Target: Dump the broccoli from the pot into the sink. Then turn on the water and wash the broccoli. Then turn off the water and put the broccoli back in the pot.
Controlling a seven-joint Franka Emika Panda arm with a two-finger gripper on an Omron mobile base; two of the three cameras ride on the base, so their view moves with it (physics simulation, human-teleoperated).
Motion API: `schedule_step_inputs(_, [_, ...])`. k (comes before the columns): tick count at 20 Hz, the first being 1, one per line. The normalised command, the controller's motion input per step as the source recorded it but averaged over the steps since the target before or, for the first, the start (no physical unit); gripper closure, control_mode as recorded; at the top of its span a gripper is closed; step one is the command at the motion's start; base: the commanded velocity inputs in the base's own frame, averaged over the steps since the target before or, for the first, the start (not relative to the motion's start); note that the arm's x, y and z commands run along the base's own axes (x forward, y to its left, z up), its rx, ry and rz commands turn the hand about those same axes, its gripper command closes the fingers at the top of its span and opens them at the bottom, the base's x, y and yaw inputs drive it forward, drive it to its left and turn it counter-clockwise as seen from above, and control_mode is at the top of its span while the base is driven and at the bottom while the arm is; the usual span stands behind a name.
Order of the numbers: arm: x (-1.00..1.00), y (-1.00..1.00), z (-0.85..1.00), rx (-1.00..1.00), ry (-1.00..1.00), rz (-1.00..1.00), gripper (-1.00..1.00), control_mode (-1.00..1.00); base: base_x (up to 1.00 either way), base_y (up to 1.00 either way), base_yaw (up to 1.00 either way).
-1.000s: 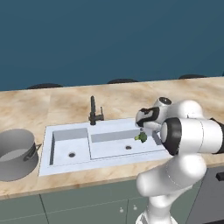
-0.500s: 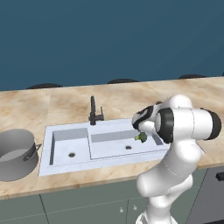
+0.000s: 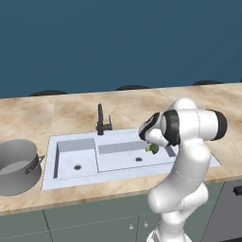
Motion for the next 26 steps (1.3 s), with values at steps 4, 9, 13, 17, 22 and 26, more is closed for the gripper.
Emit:
schedule_step_inputs(4, [0.19, 0.0, -0.26, -0.01, 0.0, 0.0, -1.0, -1.0, 0.0, 0.0, 0.0])
schedule_step_inputs(9, [0.04, 0.0, -0.3, 0.0, 0.0, 0.0, -1.0, -1.0, 0.0, 0.0, 0.0])
schedule_step_inputs(13, [0.0, 0.0, -0.32, 0.0, 0.0, 0.0, -1.0, -1.0, 0.0, 0.0, 0.0])
schedule_step_inputs(17, [0.03, 0.0, -0.33, 0.0, 0.0, 0.0, -1.0, -1.0, 0.0, 0.0, 0.0])
schedule_step_inputs(22, [0.0, -0.04, -0.33, -0.01, 0.0, 0.0, -1.0, -1.0, 0.0, 0.0, 0.0])
schedule_step_inputs(26, [0.03, -0.1, -0.43, 0.0, 0.05, 0.0, -1.0, -1.0, 0.0, 0.0, 0.0])
